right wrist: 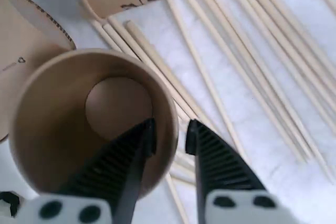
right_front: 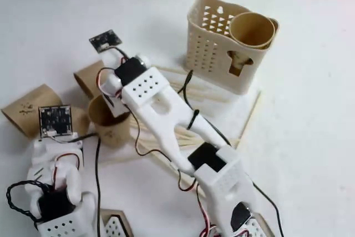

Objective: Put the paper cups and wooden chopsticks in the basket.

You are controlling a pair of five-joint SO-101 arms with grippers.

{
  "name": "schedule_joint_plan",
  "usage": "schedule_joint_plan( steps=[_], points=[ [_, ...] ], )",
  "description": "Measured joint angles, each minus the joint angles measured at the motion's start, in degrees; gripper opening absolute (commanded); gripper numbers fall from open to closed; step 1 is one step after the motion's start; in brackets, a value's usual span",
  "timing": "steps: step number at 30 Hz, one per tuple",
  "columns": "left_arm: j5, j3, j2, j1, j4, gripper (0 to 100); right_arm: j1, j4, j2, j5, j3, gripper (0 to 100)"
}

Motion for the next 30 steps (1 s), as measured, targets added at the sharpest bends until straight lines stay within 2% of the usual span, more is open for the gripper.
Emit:
schedule_joint_plan(
  steps=[12,19,30],
  points=[
    [0.0,0.0,0.0,0.0,0.0,3,0.0,5.9,-0.5,0.0,-1.4,1.8],
    [0.0,0.0,0.0,0.0,0.0,3,0.0,8.3,-8.9,0.0,-3.4,1.8],
    [0.0,0.0,0.0,0.0,0.0,3,8.9,8.3,-21.6,0.0,-3.5,1.8]
  ],
)
